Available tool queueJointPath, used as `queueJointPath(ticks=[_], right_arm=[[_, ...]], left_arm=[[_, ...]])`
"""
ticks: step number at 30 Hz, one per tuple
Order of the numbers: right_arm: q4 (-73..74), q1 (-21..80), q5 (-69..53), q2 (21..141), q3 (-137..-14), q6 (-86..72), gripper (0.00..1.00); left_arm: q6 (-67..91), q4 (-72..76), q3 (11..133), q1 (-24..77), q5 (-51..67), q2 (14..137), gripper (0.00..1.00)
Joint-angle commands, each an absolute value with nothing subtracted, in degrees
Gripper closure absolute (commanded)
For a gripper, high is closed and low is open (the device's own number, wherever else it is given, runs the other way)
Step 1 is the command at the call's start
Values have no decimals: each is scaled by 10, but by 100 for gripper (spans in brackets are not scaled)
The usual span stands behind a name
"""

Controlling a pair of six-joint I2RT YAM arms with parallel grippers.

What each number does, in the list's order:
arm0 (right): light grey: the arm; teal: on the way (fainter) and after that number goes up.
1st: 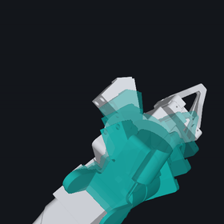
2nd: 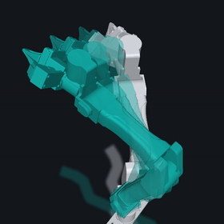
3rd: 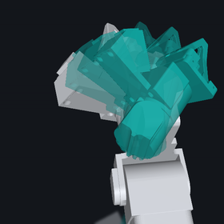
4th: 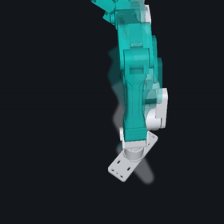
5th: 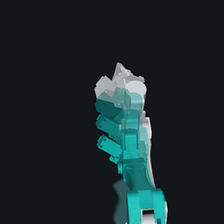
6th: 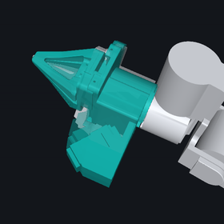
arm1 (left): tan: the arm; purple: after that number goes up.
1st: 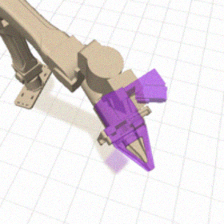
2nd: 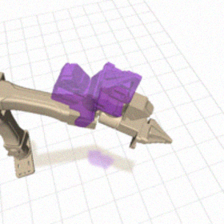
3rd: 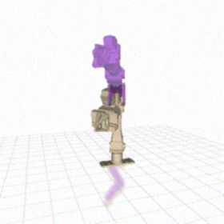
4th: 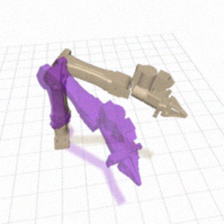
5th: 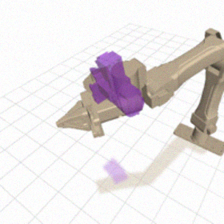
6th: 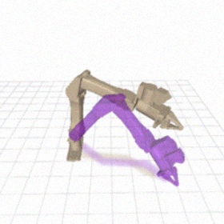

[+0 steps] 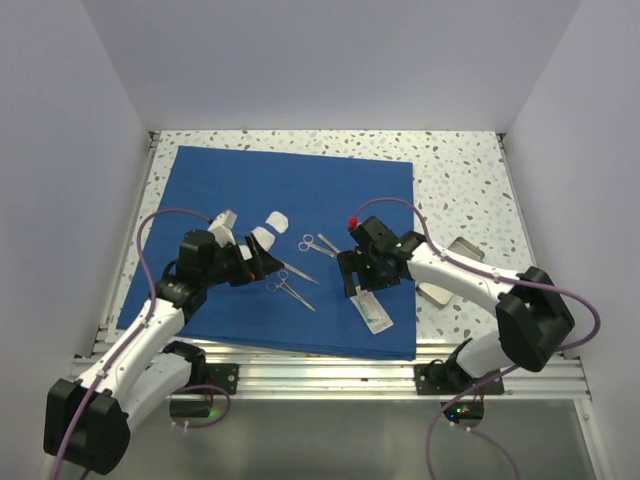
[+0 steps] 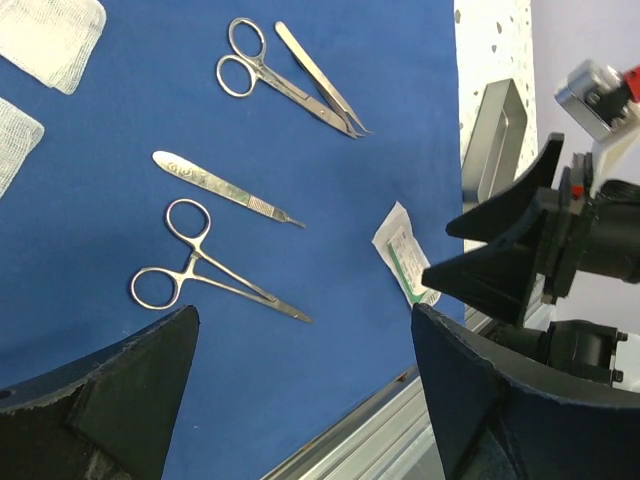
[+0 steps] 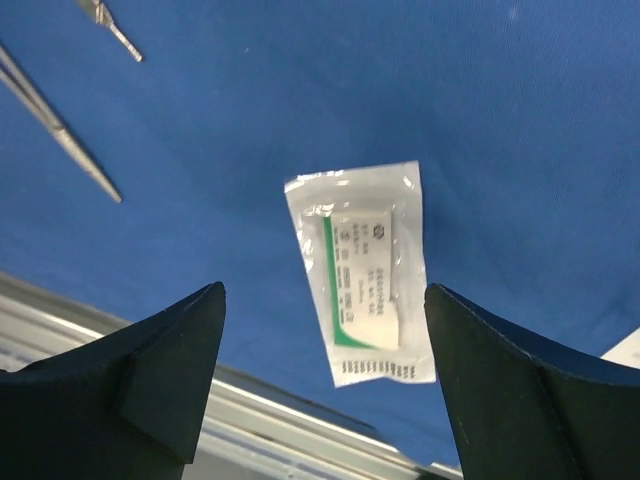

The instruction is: Prepare the surgical pack

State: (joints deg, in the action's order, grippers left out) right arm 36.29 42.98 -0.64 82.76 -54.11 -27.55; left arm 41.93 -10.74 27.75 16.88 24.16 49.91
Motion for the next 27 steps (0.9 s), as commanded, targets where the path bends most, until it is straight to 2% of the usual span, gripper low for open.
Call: queueJointPath(ticks=[1,7,10,13,27], right_arm=[[351,430,43,867,-609,-238,16],[367,427,62,981,-731,-184,26],[407,427,83,1057,-840,-162,49],[417,419,83,1109,-894,-149,58],[448,396,55,1224,-1001,-107,60]], left_arm=[[400,-118,294,168,247,483,10],[391,-110,297,168,249,489,19],[385,-109,301,168,260,497,21],[380,-107,301,168,264,499,23],[372,-72,287,168,294,534,29]])
